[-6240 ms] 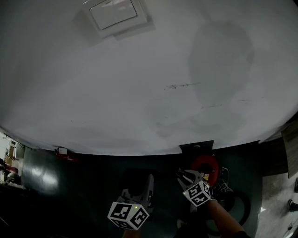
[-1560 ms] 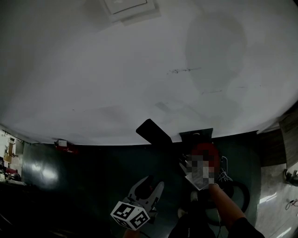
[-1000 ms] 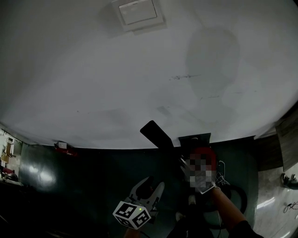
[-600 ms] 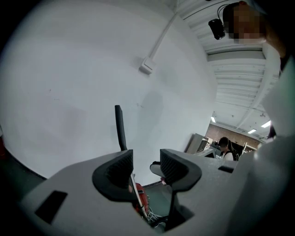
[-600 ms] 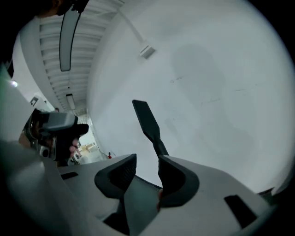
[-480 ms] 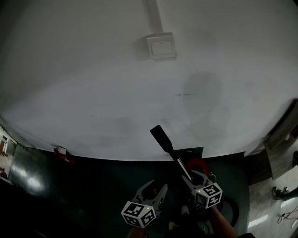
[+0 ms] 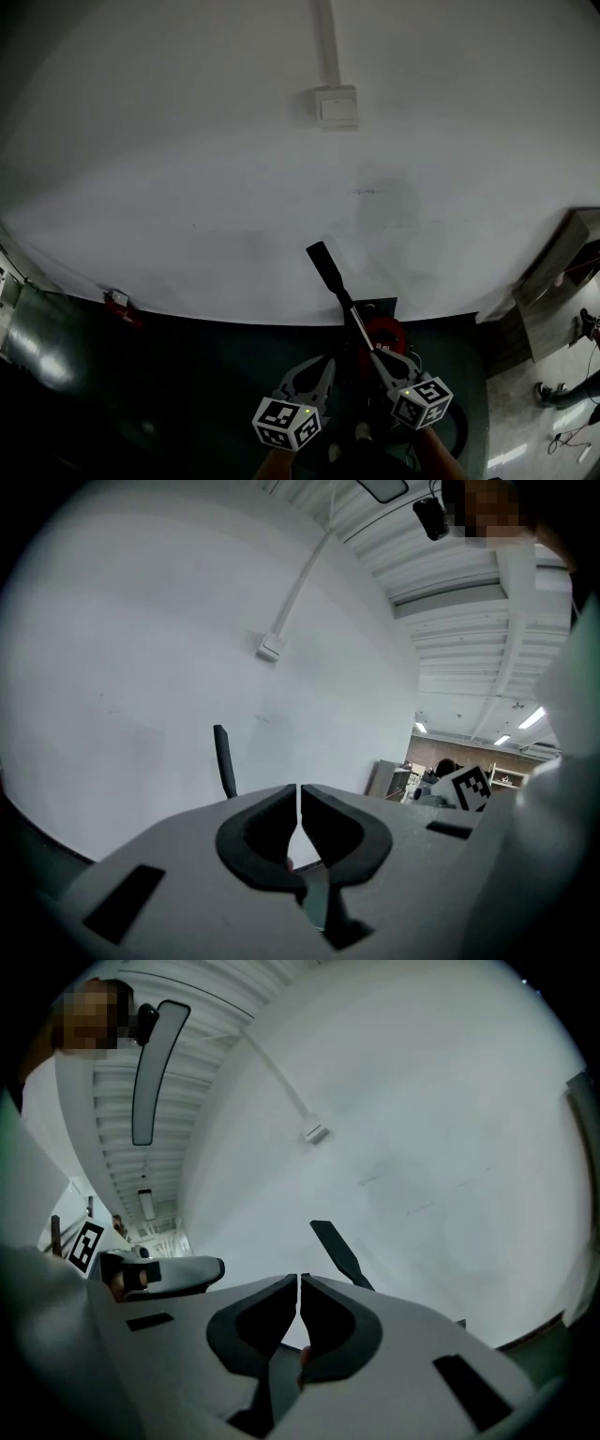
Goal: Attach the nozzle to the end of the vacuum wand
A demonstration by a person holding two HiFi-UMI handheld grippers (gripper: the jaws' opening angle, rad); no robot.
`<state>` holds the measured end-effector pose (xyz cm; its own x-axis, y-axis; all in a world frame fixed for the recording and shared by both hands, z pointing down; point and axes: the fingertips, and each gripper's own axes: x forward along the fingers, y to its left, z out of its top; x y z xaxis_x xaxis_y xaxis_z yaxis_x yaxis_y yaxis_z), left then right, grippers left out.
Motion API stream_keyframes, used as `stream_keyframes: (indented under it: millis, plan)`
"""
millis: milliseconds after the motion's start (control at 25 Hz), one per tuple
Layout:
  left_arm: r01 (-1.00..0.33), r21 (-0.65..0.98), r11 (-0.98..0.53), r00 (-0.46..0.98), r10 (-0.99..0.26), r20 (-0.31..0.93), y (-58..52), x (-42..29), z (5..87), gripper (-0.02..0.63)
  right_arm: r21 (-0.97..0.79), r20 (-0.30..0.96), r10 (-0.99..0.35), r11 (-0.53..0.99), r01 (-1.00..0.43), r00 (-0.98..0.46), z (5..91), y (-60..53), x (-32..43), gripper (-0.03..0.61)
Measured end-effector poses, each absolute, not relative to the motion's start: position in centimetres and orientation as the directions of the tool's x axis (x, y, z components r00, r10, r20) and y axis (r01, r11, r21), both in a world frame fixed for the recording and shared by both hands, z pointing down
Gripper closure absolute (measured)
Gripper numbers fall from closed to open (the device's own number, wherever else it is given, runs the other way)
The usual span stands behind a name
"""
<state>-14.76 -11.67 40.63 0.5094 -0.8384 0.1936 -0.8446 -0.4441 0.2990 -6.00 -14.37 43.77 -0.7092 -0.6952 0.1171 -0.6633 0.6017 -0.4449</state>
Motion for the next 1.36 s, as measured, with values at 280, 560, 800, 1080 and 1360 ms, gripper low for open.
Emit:
stream_keyframes:
  millis: [280, 560, 800, 1080, 1360]
  plan:
    - [-0.856, 0.282, -0.434, 0.484, -0.863, 0.142, -11.0, -14.1, 38.5, 0.609, -0.472, 0.060, -0.681, 0.625, -0.621, -0.730, 40.8, -12.4, -5.9, 0.560]
    - [-0.865, 0.273, -0.421, 0.465, -0.877, 0.121, -10.6, -13.5, 37.5, 0.609, -0.467, 0.029, -0.667, 0.650, -0.600, -0.745, 39.0, -12.0, -5.7, 0.561]
    - [-0.869, 0.283, -0.405, 0.453, -0.882, 0.127, -10.8, -13.7, 37.5, 0.609, -0.460, 0.012, -0.652, 0.669, -0.584, -0.758, 38.0, -12.4, -5.9, 0.561]
    - [-0.868, 0.297, -0.397, 0.449, -0.884, 0.132, -10.9, -13.5, 37.8, 0.609, -0.468, 0.014, -0.646, 0.670, -0.576, -0.764, 38.3, -12.5, -5.7, 0.561]
    - [-0.868, 0.302, -0.395, 0.449, -0.883, 0.137, -11.3, -13.2, 38.2, 0.611, -0.470, 0.011, -0.646, 0.671, -0.574, -0.764, 38.3, -12.9, -5.5, 0.561]
